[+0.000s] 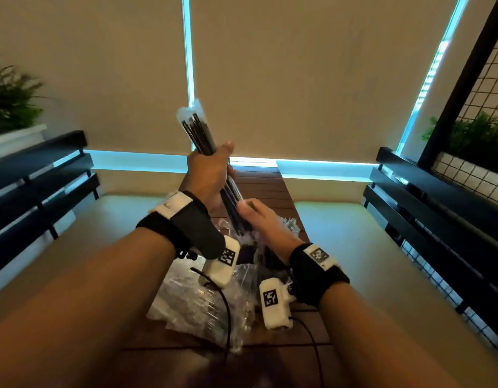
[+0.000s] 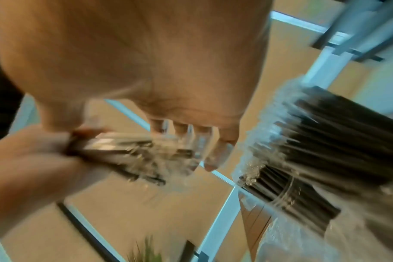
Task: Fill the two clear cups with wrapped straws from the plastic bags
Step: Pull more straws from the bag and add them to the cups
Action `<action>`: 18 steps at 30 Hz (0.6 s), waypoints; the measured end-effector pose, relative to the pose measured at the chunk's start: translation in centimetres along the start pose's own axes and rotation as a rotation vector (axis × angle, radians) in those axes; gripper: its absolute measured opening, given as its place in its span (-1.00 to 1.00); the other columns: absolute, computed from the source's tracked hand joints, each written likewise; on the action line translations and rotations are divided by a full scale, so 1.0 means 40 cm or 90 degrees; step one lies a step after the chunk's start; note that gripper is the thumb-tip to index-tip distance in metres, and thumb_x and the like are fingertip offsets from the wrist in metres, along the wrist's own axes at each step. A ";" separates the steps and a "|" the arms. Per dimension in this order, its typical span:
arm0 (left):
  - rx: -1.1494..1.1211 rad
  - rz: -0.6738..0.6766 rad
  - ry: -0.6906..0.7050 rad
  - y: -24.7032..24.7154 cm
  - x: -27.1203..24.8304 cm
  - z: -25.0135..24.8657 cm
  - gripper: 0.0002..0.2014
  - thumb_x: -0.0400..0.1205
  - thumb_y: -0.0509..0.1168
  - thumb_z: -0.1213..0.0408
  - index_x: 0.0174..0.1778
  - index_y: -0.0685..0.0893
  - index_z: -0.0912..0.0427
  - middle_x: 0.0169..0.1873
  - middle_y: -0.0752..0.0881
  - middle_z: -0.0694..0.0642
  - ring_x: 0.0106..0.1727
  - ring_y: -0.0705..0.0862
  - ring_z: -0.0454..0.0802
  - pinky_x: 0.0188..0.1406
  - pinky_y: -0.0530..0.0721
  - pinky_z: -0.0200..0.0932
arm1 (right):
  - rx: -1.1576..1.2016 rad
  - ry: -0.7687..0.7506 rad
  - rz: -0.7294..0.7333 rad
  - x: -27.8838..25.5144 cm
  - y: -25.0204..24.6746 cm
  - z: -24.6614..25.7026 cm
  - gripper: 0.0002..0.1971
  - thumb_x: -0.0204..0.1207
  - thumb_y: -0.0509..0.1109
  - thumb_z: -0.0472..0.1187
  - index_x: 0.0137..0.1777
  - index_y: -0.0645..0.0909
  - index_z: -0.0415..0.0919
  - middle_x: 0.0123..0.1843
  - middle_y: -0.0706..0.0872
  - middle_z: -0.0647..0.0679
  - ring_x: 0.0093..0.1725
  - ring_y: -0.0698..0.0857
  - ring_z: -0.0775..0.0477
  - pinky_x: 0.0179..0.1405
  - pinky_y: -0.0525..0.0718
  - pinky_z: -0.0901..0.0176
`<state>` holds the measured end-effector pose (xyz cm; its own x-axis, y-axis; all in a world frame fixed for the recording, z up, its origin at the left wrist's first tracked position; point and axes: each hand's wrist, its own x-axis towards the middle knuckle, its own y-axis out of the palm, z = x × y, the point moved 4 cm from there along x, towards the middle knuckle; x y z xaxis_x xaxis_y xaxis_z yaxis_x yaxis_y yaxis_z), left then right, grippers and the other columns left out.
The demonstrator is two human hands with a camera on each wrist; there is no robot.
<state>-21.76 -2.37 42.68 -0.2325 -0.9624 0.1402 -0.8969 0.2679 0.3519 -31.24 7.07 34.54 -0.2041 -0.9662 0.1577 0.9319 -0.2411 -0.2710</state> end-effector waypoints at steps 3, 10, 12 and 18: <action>-0.071 0.002 0.066 0.022 0.000 -0.063 -0.68 0.62 0.47 0.28 -0.31 0.44 0.07 -0.66 0.44 -0.07 -0.62 0.48 -0.11 -0.42 0.61 -0.14 | 0.377 0.140 -0.144 0.004 -0.054 -0.058 -0.35 0.66 0.06 0.37 0.24 0.66 -0.20 0.33 0.68 -0.28 0.35 0.67 -0.27 0.32 0.65 -0.19; -0.005 0.140 0.247 0.117 -0.079 -0.091 -0.62 0.61 0.48 0.34 -0.45 0.46 0.10 -0.66 0.48 -0.06 -0.59 0.51 -0.03 -0.35 0.66 -0.03 | 0.727 0.187 -0.110 0.027 -0.059 -0.048 -0.20 0.71 -0.09 0.34 0.43 0.55 -0.38 0.37 0.67 -0.40 0.37 0.66 -0.32 0.50 0.52 -0.22; 0.042 0.196 0.262 0.132 -0.101 -0.062 -0.65 0.59 0.50 0.35 -0.42 0.49 0.13 -0.62 0.53 -0.02 -0.54 0.56 0.02 -0.25 0.71 0.08 | 0.755 0.176 -0.076 0.035 -0.060 -0.029 -0.16 0.69 -0.09 0.38 0.50 0.51 -0.39 0.42 0.64 -0.42 0.47 0.60 -0.35 0.61 0.38 -0.28; 0.145 0.288 0.236 0.166 -0.138 0.003 -0.71 0.58 0.51 0.34 -0.36 0.55 0.30 -0.58 0.60 0.12 -0.48 0.61 0.06 -0.28 0.70 0.01 | 0.758 0.198 -0.087 0.000 -0.068 -0.044 -0.22 0.74 -0.10 0.29 0.00 0.87 -0.22 0.13 0.83 -0.29 0.43 0.62 -0.27 0.65 0.33 -0.20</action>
<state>-26.46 4.72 44.13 -0.4986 -0.6654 0.5555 -0.8074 0.5898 -0.0183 -34.30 7.57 33.60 -0.2328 -0.9594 -0.1590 0.5563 -0.2655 0.7874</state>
